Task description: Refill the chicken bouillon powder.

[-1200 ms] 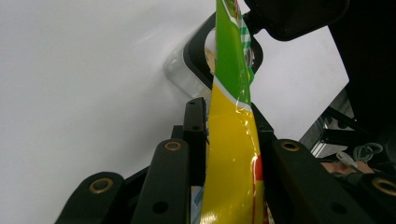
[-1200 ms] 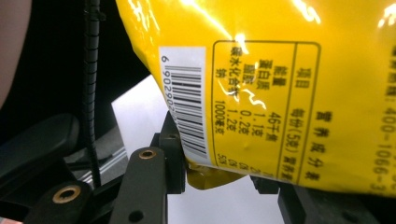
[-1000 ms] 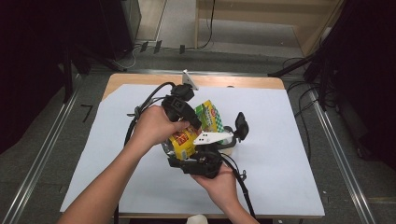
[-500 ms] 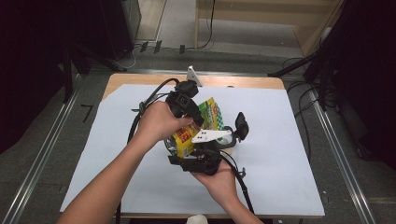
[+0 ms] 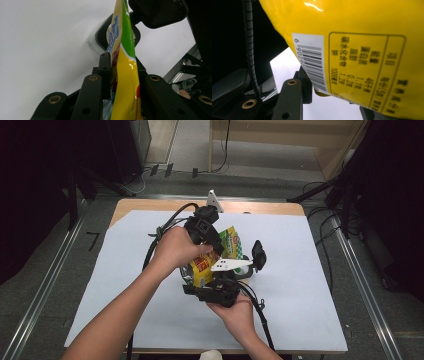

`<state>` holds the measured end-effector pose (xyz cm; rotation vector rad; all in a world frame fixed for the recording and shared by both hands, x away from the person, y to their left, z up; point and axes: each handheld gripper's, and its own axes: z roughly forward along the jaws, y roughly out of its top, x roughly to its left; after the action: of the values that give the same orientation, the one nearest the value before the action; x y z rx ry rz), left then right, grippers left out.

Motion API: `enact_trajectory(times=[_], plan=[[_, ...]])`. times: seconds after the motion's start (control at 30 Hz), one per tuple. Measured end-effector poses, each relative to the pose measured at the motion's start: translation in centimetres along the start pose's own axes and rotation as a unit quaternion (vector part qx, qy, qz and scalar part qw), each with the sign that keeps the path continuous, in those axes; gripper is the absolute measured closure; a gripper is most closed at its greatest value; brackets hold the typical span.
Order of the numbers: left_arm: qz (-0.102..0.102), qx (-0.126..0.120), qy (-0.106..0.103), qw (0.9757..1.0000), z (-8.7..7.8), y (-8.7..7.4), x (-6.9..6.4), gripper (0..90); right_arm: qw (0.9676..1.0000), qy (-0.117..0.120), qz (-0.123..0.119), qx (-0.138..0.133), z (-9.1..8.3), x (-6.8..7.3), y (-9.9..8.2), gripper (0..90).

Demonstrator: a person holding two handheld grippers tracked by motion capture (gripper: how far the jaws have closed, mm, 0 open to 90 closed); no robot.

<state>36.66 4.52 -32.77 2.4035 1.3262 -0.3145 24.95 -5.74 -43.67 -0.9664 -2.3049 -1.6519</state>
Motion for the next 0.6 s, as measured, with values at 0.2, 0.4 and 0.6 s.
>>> enact_trajectory(times=[0.2,0.4,0.6], plan=[[0.000,-0.003,-0.009,1.0000,-0.05,0.36,-0.03,75.5,0.9999,0.004,0.007,-0.006,-0.18,-0.11,0.05,66.3],[0.007,-0.010,-0.006,0.9999,-0.12,-0.10,0.03,75.8,1.0000,0.001,-0.001,-0.002,-0.08,-0.12,-0.06,66.4],[0.006,-0.015,-0.007,0.9998,-0.34,-0.39,0.22,76.0,1.0000,0.002,-0.009,0.001,0.08,-0.09,-0.05,66.5]])
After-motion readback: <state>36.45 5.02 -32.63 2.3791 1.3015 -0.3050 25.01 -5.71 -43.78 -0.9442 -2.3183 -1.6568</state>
